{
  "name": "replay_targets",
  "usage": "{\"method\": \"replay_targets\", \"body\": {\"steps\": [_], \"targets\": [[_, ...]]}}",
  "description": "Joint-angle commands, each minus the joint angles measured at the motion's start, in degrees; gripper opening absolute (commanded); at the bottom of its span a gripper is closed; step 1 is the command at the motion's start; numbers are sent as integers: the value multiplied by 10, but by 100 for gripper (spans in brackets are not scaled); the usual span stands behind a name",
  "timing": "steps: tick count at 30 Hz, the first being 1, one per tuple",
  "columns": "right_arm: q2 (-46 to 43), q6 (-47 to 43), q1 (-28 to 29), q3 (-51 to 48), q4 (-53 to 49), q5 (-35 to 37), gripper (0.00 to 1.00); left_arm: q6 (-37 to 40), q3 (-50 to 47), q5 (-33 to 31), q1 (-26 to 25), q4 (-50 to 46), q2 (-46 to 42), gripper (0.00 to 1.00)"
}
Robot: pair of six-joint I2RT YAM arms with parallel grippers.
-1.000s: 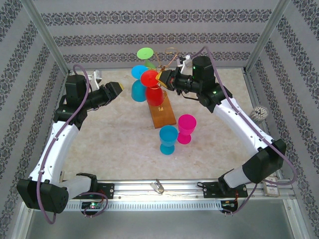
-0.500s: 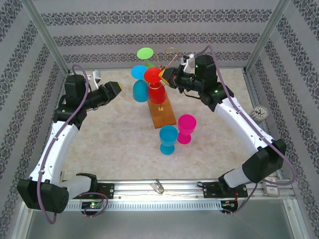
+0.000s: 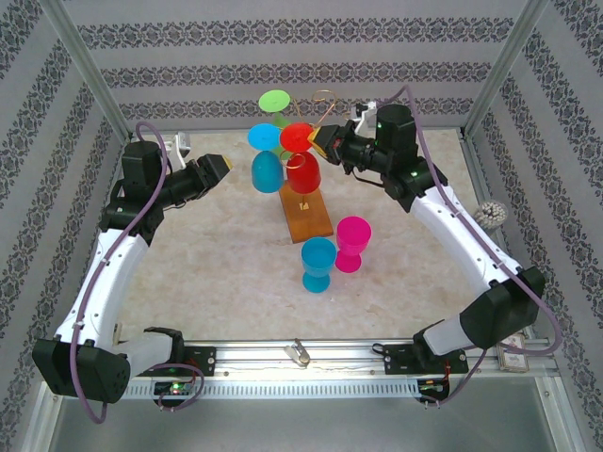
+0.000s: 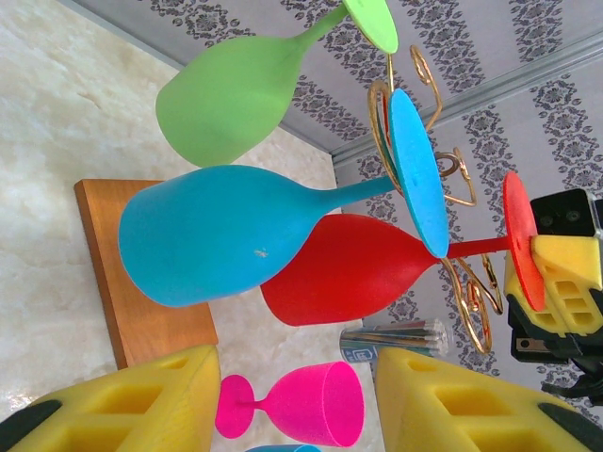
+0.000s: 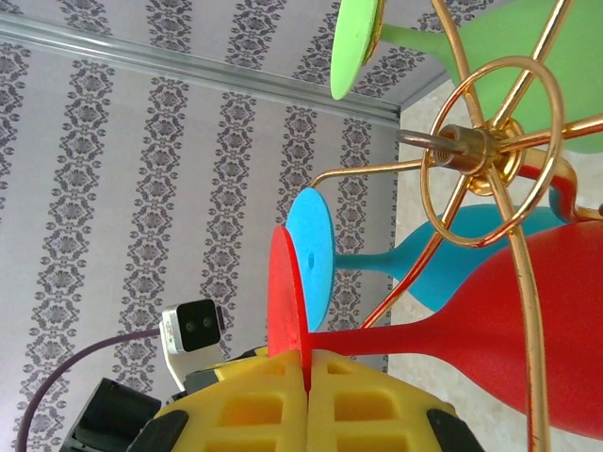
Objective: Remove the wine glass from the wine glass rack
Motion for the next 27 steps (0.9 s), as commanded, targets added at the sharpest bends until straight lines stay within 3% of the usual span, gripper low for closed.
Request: {"method": "replay_targets", "body": {"steps": [1, 27], "targets": [[-29, 4, -8, -13, 25, 9, 0, -8, -7, 13, 8, 32, -7, 48], [-131, 9, -13, -102, 12, 18, 0, 2, -13, -3, 8, -3, -44, 48]]}}
